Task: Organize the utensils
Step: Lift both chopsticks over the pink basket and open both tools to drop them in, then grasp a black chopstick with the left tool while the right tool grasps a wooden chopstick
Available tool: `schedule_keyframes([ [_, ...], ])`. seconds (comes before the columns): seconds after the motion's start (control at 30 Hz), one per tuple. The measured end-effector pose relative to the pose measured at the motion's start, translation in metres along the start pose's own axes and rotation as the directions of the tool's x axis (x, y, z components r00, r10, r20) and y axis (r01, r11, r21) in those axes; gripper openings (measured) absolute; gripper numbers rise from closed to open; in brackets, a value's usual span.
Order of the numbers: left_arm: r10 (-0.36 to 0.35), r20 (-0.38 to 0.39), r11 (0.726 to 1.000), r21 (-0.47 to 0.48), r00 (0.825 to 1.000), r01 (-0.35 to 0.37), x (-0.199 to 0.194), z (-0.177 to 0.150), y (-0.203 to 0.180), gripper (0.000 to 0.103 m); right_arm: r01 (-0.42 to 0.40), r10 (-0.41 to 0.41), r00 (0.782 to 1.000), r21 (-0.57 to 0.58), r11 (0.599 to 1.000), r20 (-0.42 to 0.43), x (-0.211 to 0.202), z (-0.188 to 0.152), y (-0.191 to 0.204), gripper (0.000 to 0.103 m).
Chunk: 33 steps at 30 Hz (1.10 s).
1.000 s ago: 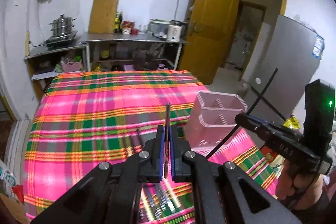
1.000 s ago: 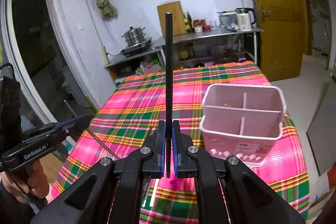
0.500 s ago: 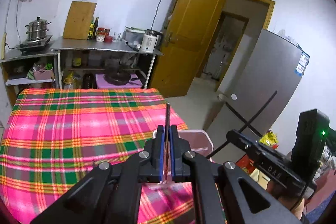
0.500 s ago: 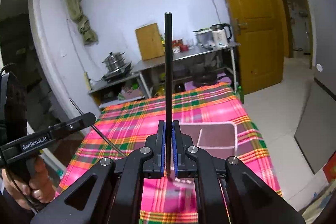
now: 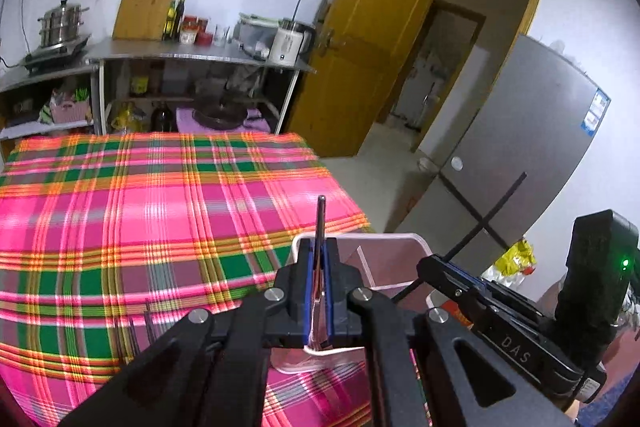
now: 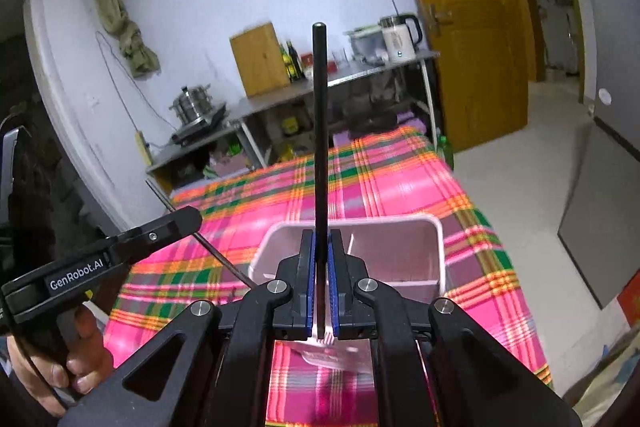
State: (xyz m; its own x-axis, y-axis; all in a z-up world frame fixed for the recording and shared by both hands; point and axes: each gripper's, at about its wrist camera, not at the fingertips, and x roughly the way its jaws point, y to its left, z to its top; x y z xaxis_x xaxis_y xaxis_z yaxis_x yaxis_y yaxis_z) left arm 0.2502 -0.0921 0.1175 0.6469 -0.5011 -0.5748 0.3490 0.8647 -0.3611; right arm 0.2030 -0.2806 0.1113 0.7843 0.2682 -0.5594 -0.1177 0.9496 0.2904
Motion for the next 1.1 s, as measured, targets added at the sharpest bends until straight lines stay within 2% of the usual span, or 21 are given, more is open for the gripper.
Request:
schedule_keyframes([
  [0.13,0.003,-0.02,1.0,-0.011,1.0,-0.004,0.005,-0.008,0.007,0.008,0.002,-0.002,0.999,0.008,1.0,-0.044,0.013,-0.008,-0.005,0.006],
  [0.17,0.003,-0.02,1.0,-0.012,1.0,-0.003,0.005,-0.007,0.008,0.012,0.008,-0.008,0.999,0.005,1.0,-0.052,0.014,-0.01,-0.005,0.006],
  [0.33,0.006,0.009,1.0,-0.003,1.0,-0.006,-0.009,-0.008,0.012,0.021,0.021,-0.021,0.999,0.008,1.0,-0.034,0.007,-0.013,-0.006,0.017],
  [0.4,0.009,0.025,1.0,-0.004,1.0,-0.009,-0.017,-0.009,0.016,0.036,0.029,-0.029,0.999,0.015,0.999,-0.021,0.002,-0.014,-0.008,0.024],
  [0.47,0.006,0.051,1.0,-0.006,0.999,-0.006,-0.031,-0.013,0.021,0.043,0.038,-0.037,0.999,0.016,0.999,-0.008,-0.005,-0.017,-0.009,0.026],
  [0.63,0.034,0.097,0.999,-0.012,0.995,-0.033,-0.064,-0.023,0.034,0.043,0.052,-0.052,0.998,0.003,0.999,0.024,-0.022,-0.024,-0.004,0.027],
  [0.83,0.111,0.134,0.994,-0.011,0.985,-0.111,-0.096,-0.048,0.053,0.043,0.037,-0.036,0.998,-0.013,0.999,0.052,-0.044,-0.038,0.011,0.027],
  [0.97,0.173,0.103,0.985,-0.034,0.98,-0.17,-0.099,-0.074,0.074,0.043,-0.008,0.009,1.0,-0.039,0.999,0.017,-0.043,-0.056,0.027,0.027],
  [1.1,0.216,0.025,0.974,-0.075,0.976,-0.214,-0.089,-0.105,0.096,0.041,-0.046,0.042,0.998,-0.08,0.996,-0.054,-0.029,-0.081,0.046,0.027],
])
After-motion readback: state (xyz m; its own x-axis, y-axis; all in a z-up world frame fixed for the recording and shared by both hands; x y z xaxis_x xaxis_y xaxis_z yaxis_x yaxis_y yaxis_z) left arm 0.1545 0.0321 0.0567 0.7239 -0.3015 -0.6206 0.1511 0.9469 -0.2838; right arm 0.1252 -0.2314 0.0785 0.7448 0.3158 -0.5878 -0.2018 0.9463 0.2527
